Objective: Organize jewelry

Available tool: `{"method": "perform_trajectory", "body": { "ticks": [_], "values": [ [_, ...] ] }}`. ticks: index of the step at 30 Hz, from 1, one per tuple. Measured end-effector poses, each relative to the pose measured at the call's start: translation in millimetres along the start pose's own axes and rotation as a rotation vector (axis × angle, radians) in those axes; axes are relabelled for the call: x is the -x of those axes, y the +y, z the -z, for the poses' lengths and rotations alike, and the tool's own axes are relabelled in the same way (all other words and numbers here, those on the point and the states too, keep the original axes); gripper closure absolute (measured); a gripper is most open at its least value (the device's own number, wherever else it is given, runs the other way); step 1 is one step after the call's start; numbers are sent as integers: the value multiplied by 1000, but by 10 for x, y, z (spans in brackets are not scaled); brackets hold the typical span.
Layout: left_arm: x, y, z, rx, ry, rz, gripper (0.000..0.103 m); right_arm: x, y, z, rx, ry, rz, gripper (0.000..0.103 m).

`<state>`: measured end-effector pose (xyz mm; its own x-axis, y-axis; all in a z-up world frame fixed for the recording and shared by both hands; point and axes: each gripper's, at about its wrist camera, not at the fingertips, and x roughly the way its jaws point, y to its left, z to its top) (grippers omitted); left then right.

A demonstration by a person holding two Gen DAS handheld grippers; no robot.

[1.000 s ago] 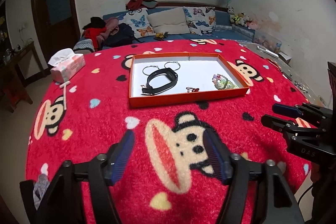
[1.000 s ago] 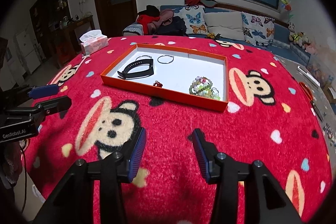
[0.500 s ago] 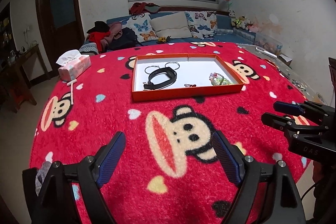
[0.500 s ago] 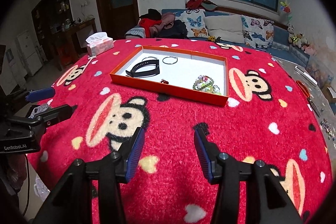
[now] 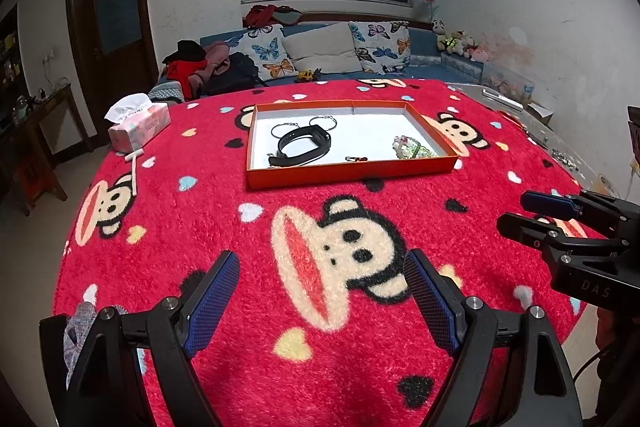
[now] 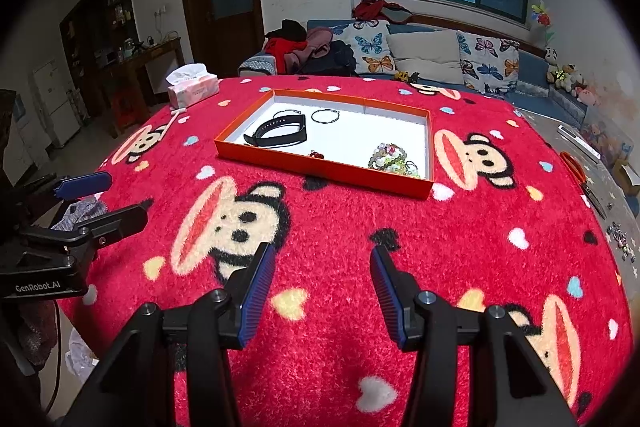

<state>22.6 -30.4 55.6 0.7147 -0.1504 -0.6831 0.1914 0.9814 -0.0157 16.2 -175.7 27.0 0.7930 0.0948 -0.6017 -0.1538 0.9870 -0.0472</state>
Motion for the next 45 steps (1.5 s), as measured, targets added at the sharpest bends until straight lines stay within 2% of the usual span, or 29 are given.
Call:
{"method": "perform_trajectory", "body": {
  "ticks": [17,24,38,45],
  "values": [
    [-33,-10,16,16,10,-16,13,-40,-11,23,-5,6,-26,48],
    [-125,-26,-24,27,17,-13,13,-66,-25,24,16,13,-6,48],
    [-385,-25,-50,38,49,-9,13,-211,-119,28,-2,44,-21,48],
    [-433,-22,-37,38,41,-4,13,-255,-129,48,-6,54,-24,48]
  ]
}}
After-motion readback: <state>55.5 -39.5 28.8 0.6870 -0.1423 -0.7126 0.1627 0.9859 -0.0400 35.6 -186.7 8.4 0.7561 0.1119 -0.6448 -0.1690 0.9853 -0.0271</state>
